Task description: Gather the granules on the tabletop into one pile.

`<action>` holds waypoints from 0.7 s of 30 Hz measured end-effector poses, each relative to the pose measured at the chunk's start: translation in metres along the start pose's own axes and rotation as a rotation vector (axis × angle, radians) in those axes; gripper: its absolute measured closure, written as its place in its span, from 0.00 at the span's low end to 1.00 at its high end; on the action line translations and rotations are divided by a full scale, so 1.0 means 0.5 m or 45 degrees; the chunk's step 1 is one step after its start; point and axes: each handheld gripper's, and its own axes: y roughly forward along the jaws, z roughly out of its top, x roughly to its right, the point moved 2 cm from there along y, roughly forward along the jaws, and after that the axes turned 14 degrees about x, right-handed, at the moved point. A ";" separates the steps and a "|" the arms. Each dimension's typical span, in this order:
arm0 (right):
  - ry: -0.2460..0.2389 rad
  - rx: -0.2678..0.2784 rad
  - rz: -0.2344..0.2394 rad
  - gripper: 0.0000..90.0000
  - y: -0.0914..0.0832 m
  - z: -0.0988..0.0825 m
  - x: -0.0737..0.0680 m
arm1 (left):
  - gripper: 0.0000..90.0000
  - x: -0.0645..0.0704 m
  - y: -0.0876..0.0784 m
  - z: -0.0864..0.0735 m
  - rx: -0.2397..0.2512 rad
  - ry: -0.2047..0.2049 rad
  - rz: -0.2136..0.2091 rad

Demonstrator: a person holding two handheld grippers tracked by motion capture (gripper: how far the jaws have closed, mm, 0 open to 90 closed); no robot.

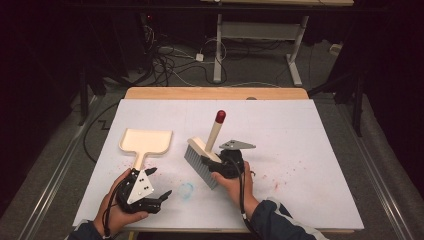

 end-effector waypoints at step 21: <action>0.237 0.007 -0.185 0.74 -0.134 -0.009 0.102 | 0.21 0.017 0.012 0.002 -0.042 0.036 -0.060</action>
